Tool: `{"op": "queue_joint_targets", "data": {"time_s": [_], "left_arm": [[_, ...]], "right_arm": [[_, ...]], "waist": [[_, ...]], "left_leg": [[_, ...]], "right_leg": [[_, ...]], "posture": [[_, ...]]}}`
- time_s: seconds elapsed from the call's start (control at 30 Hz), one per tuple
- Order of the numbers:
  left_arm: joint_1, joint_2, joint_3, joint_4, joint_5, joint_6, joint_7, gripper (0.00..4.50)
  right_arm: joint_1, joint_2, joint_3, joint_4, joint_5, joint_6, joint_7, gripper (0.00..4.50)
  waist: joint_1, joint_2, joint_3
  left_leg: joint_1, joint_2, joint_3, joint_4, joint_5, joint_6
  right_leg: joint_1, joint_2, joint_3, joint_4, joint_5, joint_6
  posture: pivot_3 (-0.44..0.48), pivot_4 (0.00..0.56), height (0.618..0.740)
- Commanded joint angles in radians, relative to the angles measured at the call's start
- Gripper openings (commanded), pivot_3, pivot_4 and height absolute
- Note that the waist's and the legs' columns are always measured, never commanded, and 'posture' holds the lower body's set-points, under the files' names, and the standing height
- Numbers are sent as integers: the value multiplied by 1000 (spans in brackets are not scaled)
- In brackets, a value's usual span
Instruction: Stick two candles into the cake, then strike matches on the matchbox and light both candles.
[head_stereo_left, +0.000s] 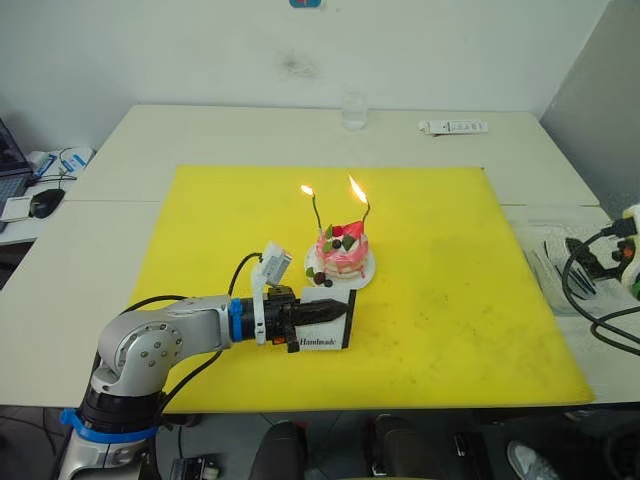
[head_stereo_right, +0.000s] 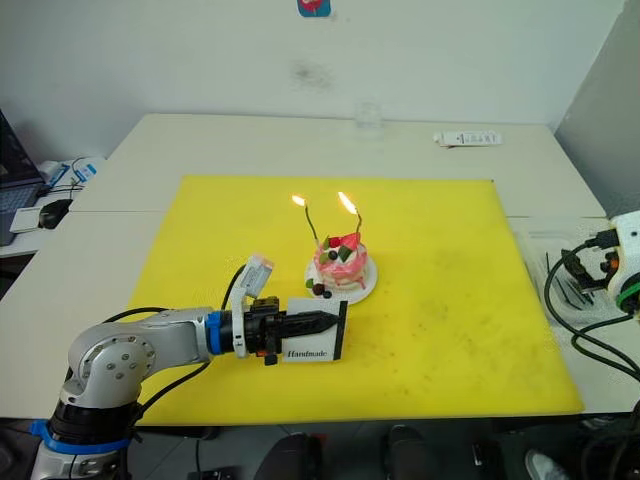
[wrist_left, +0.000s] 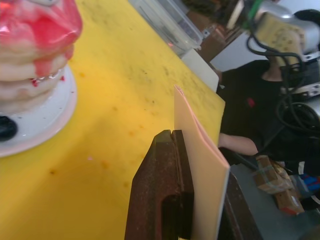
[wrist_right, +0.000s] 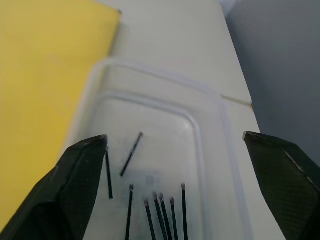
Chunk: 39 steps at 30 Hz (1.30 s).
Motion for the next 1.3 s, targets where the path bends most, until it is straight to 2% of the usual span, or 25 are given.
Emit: {"op": "queue_joint_targets", "data": {"time_s": [0.03,0.13,0.23,0.3,0.4,0.53,0.67,0.87,0.9,1.0,1.1,1.2,1.3], "left_arm": [[-22,14,30,-21,-32,27,28,0],[-42,43,46,-17,-77,99,62,0],[-57,52,51,15,-98,169,118,0],[-67,42,42,45,-101,212,155,0],[-72,37,20,54,-78,227,169,0],[-78,27,-19,58,8,173,165,1111],[-117,87,-55,5,79,125,104,2378],[-175,178,-64,-72,70,155,27,4317],[-171,199,-66,-82,77,153,12,4493],[-154,278,-44,-97,76,163,-39,4493],[-124,395,-32,-95,131,106,-122,4493],[-81,514,-23,-72,235,-25,-220,4493],[22,605,-11,-25,387,-243,-317,4493]], "right_arm": [[78,-108,-18,-139,10,-111,144,4492],[117,-165,-10,-240,109,-124,295,4492],[123,-215,9,-379,300,-23,453,4492],[121,-255,43,-449,399,75,501,4492],[96,-278,93,-490,454,119,506,4492],[31,-260,183,-516,484,142,468,4500],[9,-258,209,-538,524,176,451,4500],[8,-273,219,-548,535,188,447,4500],[6,-273,220,-549,534,187,446,4500],[-1,-276,219,-548,534,185,446,4500],[-2,-275,215,-544,507,157,442,4500],[-8,-267,206,-529,468,101,438,4500],[-21,-231,192,-503,434,35,412,4500]], "waist": [[1,0,0],[-1,0,0],[-4,0,0],[-2,0,0],[1,-2,1],[1,-2,1],[4,-2,1],[3,-2,1],[3,-2,1],[1,-2,1],[1,-2,1],[1,-2,1],[1,-2,1]], "left_leg": [[0,0,0,0,0,0],[0,1,-1,0,0,0],[2,1,0,0,0,0],[4,1,0,0,0,0],[3,1,-1,0,0,0],[3,-1,1,0,0,0],[2,-1,0,0,0,0],[1,0,0,0,0,0],[1,0,0,0,0,0],[1,1,0,0,0,0],[2,2,-1,0,0,0],[2,2,-1,-1,0,0],[3,1,0,-1,0,0]], "right_leg": [[0,0,0,0,0,0],[0,1,-1,0,0,0],[1,0,0,1,0,0],[2,0,0,1,0,0],[3,0,-1,1,0,0],[3,-2,0,0,0,0],[2,-2,0,0,0,0],[1,-1,-1,-1,0,0],[1,-1,-1,-1,0,0],[1,-1,-1,-1,0,0],[0,-1,-1,-1,0,0],[0,-2,-1,0,0,0],[0,-3,0,-1,0,-1]], "posture": [[0,150,740],[0,150,740],[0,150,740],[0,150,740],[0,150,740],[0,150,740],[0,150,740],[0,150,740],[0,150,740],[0,150,740],[0,150,740],[0,150,740],[0,150,740]]}}
